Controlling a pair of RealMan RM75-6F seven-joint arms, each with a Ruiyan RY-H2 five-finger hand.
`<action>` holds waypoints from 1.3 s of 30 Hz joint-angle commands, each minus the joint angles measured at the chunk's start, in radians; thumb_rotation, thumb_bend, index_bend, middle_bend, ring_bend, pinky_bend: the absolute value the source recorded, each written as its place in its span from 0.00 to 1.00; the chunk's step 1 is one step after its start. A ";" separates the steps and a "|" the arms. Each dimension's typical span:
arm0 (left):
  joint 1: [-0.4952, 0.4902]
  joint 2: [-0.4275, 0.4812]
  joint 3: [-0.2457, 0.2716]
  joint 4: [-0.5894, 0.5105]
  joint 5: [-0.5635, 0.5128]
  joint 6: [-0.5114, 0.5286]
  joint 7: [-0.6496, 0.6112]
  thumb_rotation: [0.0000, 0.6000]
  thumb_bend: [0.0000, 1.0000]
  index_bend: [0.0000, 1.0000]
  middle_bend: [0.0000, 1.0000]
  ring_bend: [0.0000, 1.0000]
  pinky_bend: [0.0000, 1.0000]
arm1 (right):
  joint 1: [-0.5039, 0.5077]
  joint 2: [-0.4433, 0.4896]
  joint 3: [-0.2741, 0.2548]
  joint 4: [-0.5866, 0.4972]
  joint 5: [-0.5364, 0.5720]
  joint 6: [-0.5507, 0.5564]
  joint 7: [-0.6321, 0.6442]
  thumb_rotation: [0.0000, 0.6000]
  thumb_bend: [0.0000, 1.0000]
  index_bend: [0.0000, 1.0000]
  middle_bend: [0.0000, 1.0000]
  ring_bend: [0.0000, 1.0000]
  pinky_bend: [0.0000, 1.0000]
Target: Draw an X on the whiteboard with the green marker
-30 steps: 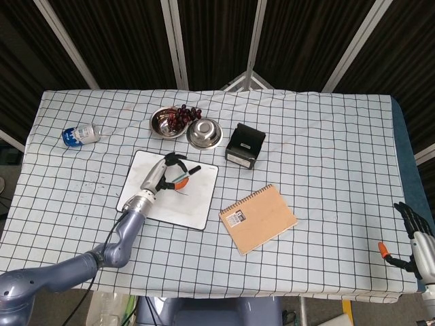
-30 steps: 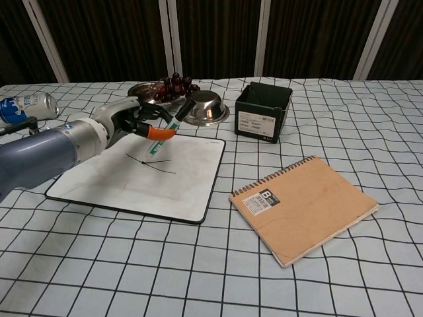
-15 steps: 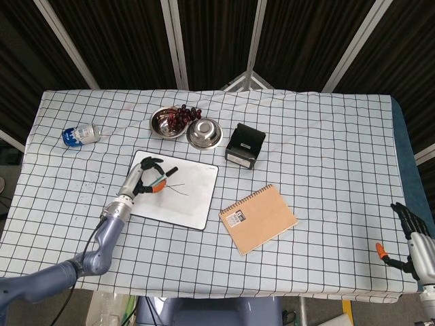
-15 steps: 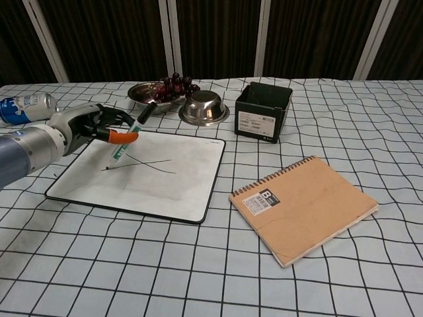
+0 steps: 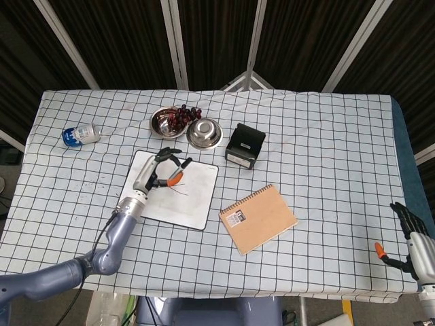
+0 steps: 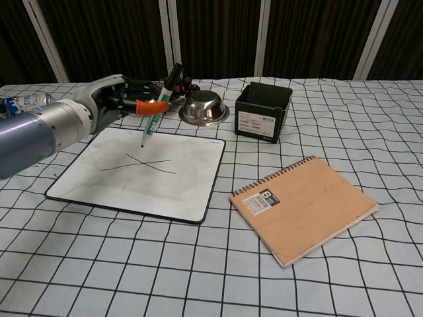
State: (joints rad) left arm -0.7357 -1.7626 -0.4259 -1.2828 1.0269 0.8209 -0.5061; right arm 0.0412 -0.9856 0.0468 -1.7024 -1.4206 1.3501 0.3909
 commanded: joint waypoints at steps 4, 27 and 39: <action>-0.056 -0.085 0.007 0.095 0.004 -0.031 0.011 1.00 0.53 0.68 0.19 0.00 0.03 | 0.000 0.003 0.000 0.002 0.004 -0.004 0.012 1.00 0.35 0.00 0.00 0.00 0.00; -0.109 -0.168 0.013 0.265 0.090 -0.078 -0.105 1.00 0.53 0.68 0.19 0.00 0.02 | 0.000 0.012 -0.001 0.001 0.002 -0.009 0.038 1.00 0.35 0.00 0.00 0.00 0.00; -0.101 -0.173 0.015 0.276 0.130 -0.049 -0.159 1.00 0.53 0.68 0.19 0.00 0.03 | -0.001 0.011 0.000 0.002 0.000 -0.004 0.039 1.00 0.35 0.00 0.00 0.00 0.00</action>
State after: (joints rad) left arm -0.8394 -1.9403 -0.3999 -0.9941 1.1549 0.7603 -0.6533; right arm 0.0407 -0.9742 0.0468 -1.7004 -1.4196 1.3448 0.4299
